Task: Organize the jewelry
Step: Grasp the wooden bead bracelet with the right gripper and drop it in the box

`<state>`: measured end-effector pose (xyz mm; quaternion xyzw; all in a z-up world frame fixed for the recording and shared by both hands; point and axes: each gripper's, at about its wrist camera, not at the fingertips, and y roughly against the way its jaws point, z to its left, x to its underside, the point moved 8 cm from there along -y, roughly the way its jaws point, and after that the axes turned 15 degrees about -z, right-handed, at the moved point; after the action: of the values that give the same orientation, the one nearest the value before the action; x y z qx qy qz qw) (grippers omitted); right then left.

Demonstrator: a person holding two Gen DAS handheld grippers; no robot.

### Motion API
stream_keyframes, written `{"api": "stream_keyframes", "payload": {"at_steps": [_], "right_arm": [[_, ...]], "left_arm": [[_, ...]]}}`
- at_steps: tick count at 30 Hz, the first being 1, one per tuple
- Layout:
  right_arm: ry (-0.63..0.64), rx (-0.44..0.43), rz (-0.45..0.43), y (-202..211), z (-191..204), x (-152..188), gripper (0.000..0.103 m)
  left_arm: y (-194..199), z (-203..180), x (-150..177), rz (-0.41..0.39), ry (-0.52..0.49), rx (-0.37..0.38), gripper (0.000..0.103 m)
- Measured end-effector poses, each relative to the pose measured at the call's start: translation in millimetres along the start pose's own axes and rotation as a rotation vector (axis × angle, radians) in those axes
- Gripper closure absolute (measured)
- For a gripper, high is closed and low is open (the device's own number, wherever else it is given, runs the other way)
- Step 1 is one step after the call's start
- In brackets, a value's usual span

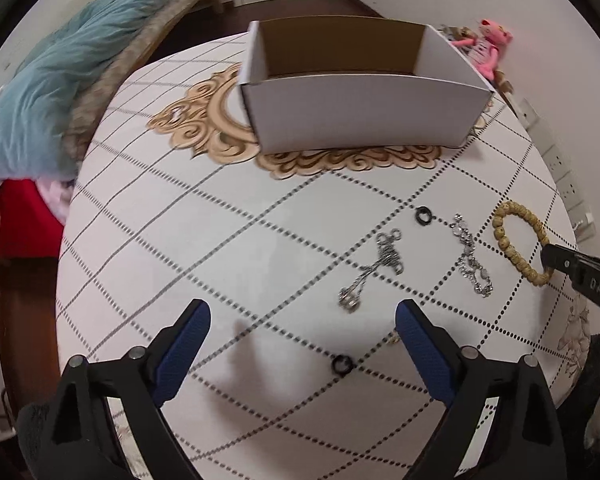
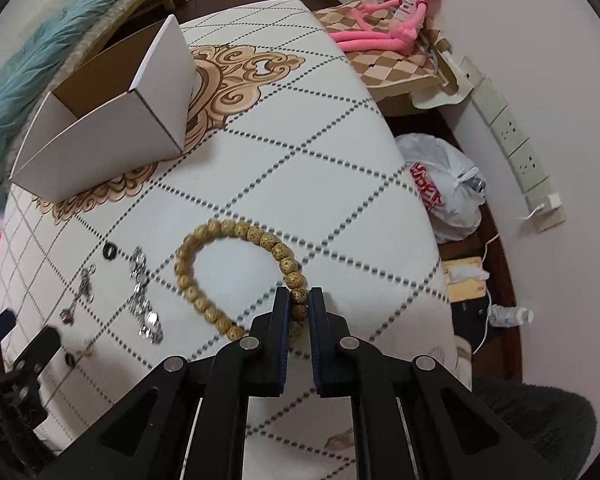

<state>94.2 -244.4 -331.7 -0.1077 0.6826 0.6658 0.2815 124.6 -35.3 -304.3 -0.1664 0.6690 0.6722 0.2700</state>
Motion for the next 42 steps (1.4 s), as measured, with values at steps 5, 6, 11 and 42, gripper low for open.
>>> {"api": "stream_keyframes", "payload": {"at_steps": [5,6,11,42], "right_arm": [[-0.011,-0.007,0.0,4,1,6,0.093],[-0.013,-0.007,0.001,4,1,6,0.093],[-0.014,-0.008,0.002,4,1,7,0.093],[0.051,-0.383,-0.18,96,106,-178,0.094]], "left_arm": [[-15,-11,6,0.041,-0.029,0.044,0.059],[-14,-13,5,0.024,-0.023,0.06,0.069],[-14,-22,4,0.007,-0.034,0.093,0.093],[74,10,-182,-0.23,0.095,0.287,0.094]]}}
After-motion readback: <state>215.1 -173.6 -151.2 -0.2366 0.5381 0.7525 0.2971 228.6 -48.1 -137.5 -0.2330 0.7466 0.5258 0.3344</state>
